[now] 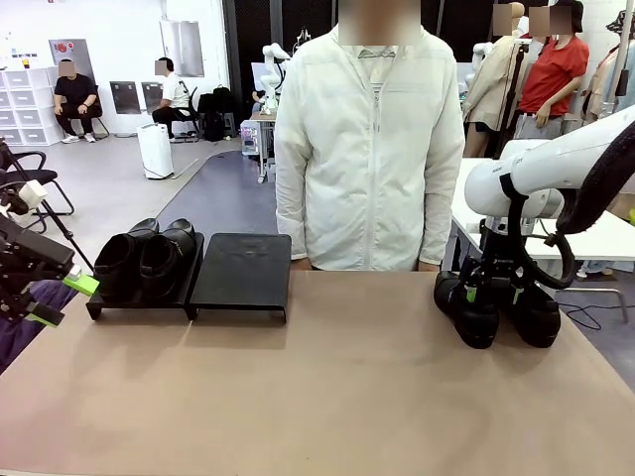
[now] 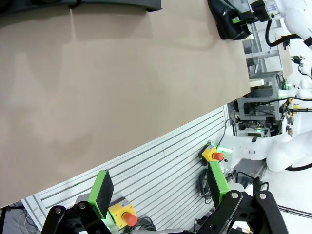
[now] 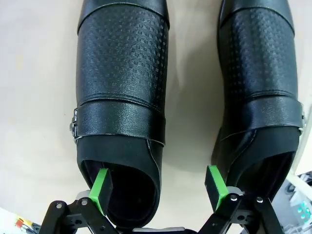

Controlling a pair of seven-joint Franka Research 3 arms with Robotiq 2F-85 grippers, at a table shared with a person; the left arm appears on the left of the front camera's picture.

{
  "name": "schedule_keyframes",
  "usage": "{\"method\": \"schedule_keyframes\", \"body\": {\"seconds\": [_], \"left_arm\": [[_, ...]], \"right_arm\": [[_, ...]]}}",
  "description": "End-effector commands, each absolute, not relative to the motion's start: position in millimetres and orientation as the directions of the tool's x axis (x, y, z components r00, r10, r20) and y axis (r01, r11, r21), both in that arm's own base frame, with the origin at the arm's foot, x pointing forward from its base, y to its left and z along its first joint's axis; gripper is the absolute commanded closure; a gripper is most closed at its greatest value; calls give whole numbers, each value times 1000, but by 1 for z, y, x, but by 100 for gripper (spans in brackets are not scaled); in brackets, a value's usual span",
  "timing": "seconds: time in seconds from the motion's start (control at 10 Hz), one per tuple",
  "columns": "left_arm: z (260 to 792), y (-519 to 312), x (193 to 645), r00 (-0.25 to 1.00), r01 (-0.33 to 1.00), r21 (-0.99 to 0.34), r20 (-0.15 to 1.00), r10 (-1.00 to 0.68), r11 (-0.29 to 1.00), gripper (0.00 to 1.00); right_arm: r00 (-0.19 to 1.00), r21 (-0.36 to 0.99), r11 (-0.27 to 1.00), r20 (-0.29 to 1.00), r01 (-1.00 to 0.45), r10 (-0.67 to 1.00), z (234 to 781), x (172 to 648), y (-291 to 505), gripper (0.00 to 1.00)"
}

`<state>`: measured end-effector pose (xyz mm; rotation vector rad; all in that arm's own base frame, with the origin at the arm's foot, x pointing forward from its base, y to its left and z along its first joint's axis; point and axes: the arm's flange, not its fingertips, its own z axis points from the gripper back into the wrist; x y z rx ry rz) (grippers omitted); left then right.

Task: Organize the shoes by placing them on the stand.
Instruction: Pick up one Shoe and place it in the middle of the table.

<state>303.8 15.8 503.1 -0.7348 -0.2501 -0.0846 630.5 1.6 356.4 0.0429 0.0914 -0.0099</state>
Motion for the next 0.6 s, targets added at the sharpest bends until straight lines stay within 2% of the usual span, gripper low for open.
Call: {"method": "schedule_keyframes", "body": {"seconds": [0.0,0.1,0.5], "left_arm": [[505,18,302,969,162,-651,249,7,741,0],[505,18,302,969,162,-651,249,7,741,0],[505,18,302,969,162,-651,249,7,741,0]], "right_arm": [[996,6,999,-87,36,-35,358,633,5,60],[996,1,1000,-83,27,-27,356,631,6,100],[996,35,999,-89,19,-16,352,632,5,100]]}}
